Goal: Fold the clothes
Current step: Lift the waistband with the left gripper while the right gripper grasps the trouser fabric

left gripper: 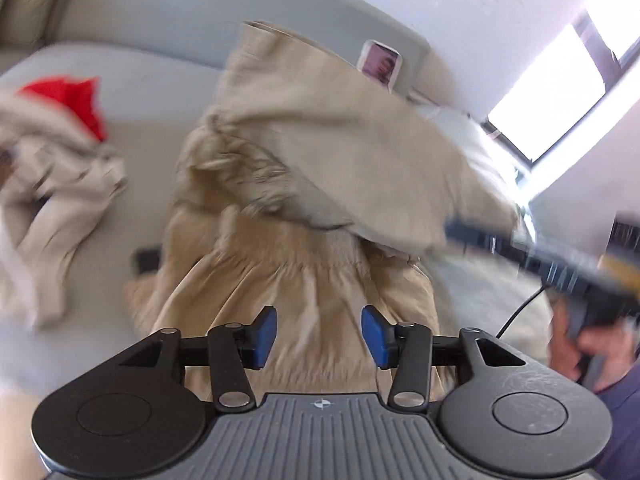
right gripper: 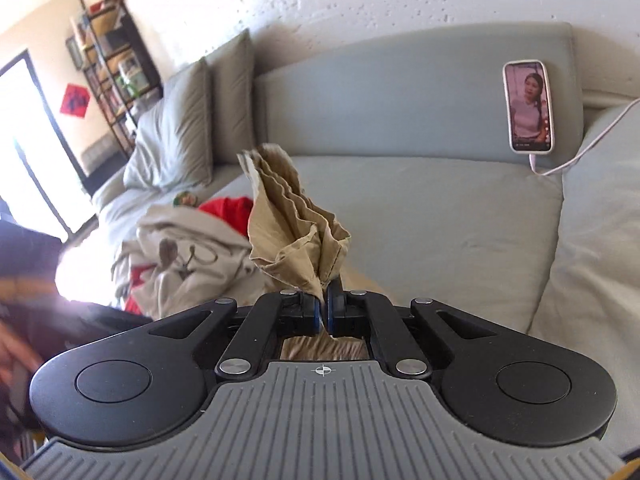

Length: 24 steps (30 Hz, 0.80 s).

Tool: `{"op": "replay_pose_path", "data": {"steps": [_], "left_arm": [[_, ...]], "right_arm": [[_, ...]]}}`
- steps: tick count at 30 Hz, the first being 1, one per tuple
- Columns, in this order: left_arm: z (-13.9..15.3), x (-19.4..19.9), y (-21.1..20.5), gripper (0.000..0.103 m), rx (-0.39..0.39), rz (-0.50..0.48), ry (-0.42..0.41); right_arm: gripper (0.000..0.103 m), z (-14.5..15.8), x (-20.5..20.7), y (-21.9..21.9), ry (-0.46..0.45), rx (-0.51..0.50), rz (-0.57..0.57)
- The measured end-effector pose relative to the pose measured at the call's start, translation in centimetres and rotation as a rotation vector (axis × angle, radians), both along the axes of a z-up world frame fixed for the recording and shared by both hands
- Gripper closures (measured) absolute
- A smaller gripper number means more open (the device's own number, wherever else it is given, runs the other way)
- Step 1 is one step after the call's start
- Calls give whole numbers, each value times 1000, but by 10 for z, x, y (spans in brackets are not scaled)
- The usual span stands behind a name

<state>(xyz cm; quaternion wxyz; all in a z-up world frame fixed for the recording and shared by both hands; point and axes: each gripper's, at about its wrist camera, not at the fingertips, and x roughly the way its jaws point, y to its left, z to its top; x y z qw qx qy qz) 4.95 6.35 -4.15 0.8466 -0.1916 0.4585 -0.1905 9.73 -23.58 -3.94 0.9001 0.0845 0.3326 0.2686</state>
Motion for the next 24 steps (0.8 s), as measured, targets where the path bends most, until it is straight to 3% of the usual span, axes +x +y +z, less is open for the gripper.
{"op": "replay_pose_path", "data": {"steps": [4,6,9,10,12,15,17,20,22,24], "left_arm": [[-1,-35,50,54,-98,158,27],[-4,-39,61,54,-98,213,18],[-5,-30,59,54,-105,236,-33],[-5,-23,51,55,-102,226,-55],[-2,-7,26,68,-60,139,-100],[-10,12,-18,75,80,-28,-144],[-25,19,-29,86,144,-59,-120],[-47,29,-45,87,240,-106,-85],[-62,35,-55,93,304,-137,-62],[-73,31,-50,93,306,-134,-32]], "right_arm": [[100,-31,-66,13,43,-183,85],[99,-57,-85,17,77,-280,95],[99,-72,-97,25,59,-360,92],[99,-71,-100,29,46,-385,94],[99,-69,-101,37,25,-427,105],[99,-69,-104,42,16,-466,115],[99,-70,-104,43,23,-457,106],[99,-70,-107,44,23,-450,92],[99,-71,-111,46,17,-462,89],[98,-70,-114,48,16,-476,91]]}}
